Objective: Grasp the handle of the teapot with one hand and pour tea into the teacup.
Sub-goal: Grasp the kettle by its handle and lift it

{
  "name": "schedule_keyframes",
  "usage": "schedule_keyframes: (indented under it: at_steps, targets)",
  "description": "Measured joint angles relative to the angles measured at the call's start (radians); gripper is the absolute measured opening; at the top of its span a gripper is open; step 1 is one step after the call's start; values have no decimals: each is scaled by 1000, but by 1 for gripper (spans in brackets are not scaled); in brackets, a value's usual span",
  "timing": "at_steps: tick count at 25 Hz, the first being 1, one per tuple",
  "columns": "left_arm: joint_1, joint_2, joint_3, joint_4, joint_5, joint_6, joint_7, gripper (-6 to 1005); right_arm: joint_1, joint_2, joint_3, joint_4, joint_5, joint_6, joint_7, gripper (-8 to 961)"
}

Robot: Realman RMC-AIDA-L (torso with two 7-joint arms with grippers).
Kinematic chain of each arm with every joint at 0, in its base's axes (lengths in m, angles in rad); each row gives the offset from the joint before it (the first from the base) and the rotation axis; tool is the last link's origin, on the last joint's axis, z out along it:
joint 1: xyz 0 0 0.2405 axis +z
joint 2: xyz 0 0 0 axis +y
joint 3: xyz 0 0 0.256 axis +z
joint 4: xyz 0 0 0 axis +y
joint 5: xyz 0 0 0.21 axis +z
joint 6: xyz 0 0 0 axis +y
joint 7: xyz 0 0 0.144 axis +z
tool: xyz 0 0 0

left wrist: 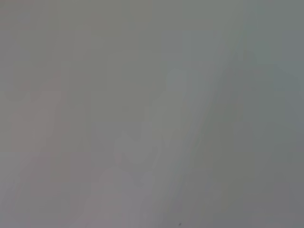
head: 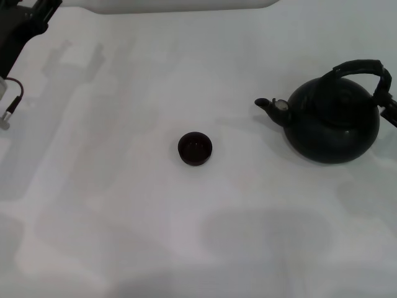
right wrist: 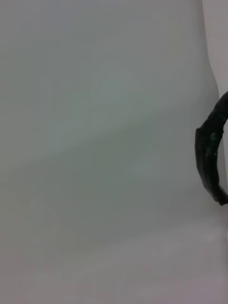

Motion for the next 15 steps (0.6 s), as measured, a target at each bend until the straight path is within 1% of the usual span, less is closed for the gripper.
schedule_keyframes:
  at_steps: [4, 9, 15]
  targets:
    - [6, -1, -2, -1, 0, -4, 0, 807, 34, 18, 7, 0, 2, -46, -10, 869]
    - [7, -1, 1, -9, -1, -7, 0, 809, 62, 36, 10, 1, 8, -108, -13, 869]
    - [7, -1, -4, -13, -2, -9, 1, 808, 54, 38, 13, 1, 9, -108, -14, 869]
